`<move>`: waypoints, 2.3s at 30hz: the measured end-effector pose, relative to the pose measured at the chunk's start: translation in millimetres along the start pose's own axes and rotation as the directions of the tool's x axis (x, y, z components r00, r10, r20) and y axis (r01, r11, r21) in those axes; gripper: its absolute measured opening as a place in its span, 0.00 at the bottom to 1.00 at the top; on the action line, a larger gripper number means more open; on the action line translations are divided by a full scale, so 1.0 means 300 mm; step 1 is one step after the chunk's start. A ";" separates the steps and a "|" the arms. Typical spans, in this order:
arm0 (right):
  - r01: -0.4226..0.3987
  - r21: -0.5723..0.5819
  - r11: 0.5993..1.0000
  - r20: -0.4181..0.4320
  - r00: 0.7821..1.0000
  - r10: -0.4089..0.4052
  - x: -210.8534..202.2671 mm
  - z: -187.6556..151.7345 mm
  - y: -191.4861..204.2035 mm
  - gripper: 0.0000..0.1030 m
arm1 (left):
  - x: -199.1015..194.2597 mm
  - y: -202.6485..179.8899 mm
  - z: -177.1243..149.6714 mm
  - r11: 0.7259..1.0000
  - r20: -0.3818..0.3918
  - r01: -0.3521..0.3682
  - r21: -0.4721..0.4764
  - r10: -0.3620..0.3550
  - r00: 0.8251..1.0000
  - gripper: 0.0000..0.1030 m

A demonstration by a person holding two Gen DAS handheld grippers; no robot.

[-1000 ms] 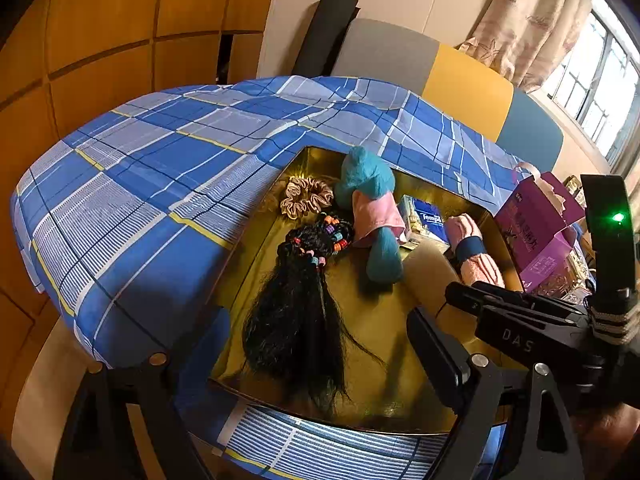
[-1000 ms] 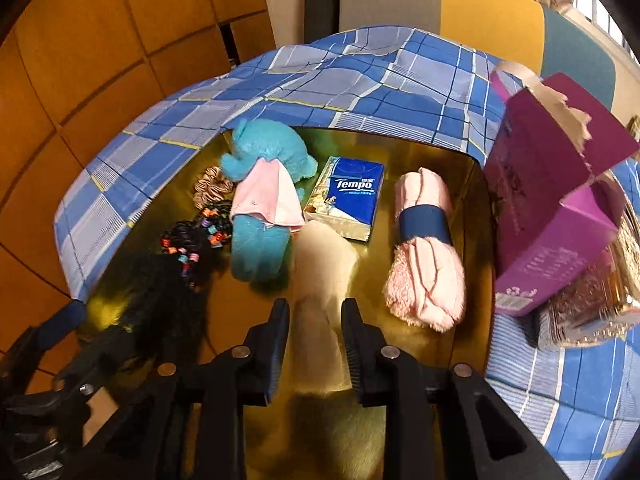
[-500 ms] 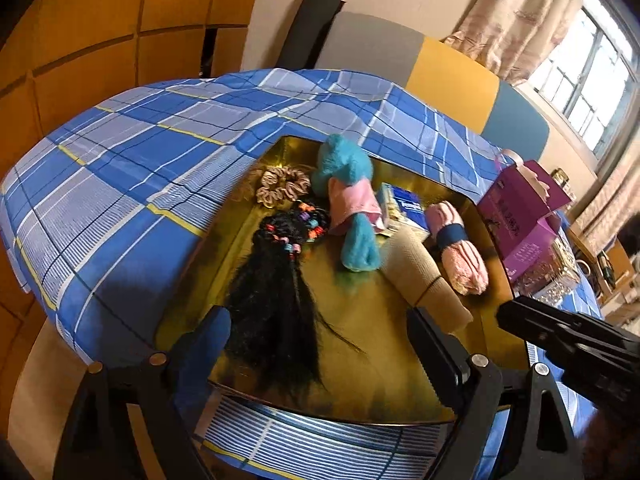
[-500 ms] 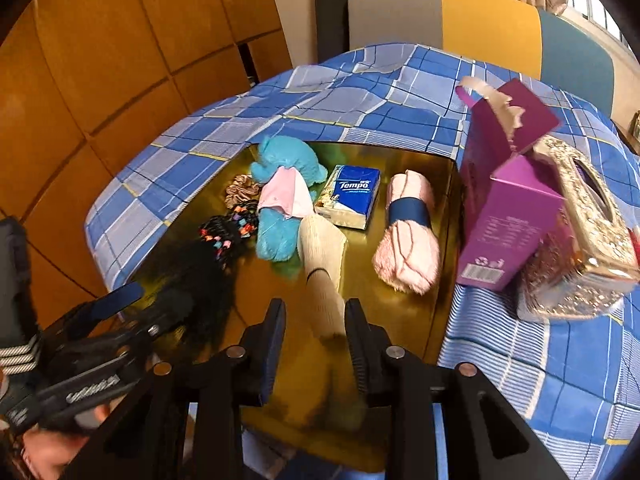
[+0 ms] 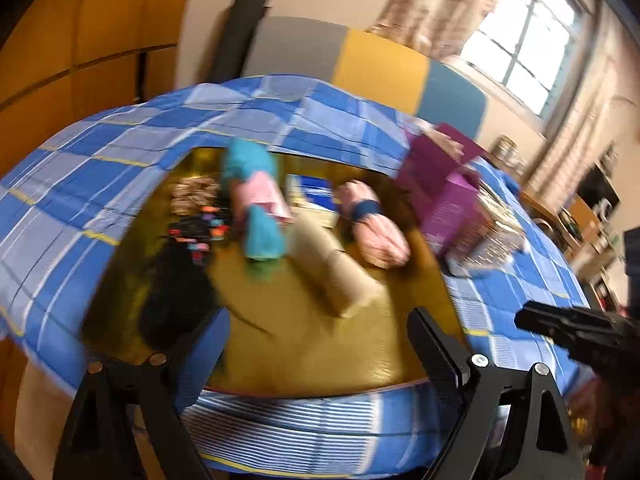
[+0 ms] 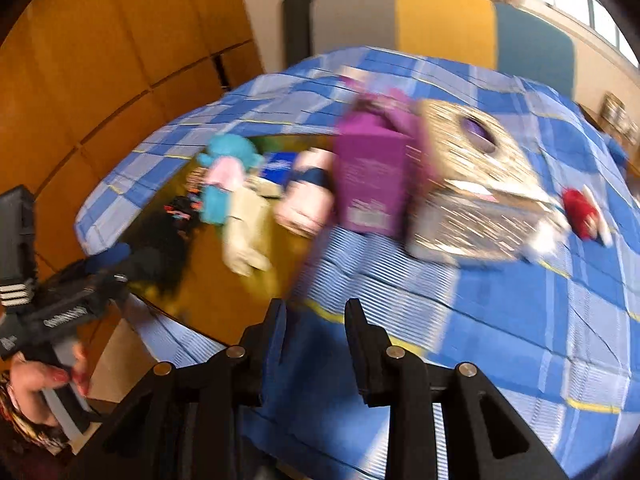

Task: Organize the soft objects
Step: 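Return the right gripper to the pile and grasp the white knit glove, then grasp the clear plastic bag with the left gripper while the right gripper holds the glove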

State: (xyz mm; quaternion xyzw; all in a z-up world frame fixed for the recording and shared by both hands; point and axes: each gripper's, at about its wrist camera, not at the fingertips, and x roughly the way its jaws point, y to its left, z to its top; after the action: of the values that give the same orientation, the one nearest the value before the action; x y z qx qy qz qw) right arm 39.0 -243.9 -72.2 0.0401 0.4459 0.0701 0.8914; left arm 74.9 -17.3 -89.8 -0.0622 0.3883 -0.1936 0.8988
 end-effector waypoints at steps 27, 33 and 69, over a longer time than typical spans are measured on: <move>0.127 0.469 0.874 0.020 0.988 -0.154 0.119 0.197 -0.906 0.55 | 0.116 -0.507 -0.078 0.951 -0.161 0.136 0.278 -0.093 0.983 0.91; 0.072 0.507 0.859 -0.023 0.997 -0.070 0.267 0.241 -0.957 0.55 | 0.146 -0.507 -0.083 0.955 -0.179 0.117 0.273 -0.069 0.981 0.91; 0.112 0.600 0.792 0.061 0.981 -0.185 -0.087 -0.014 -1.196 0.39 | 0.436 -1.343 0.059 0.548 -0.164 0.153 0.822 -0.029 0.986 0.99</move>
State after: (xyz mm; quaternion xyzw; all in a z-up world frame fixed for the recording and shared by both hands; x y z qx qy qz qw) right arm 52.2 -602.2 -102.3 0.2857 0.3945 -0.1455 0.8611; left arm 48.7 -439.3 -60.3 0.3628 0.3049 -0.4042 0.7823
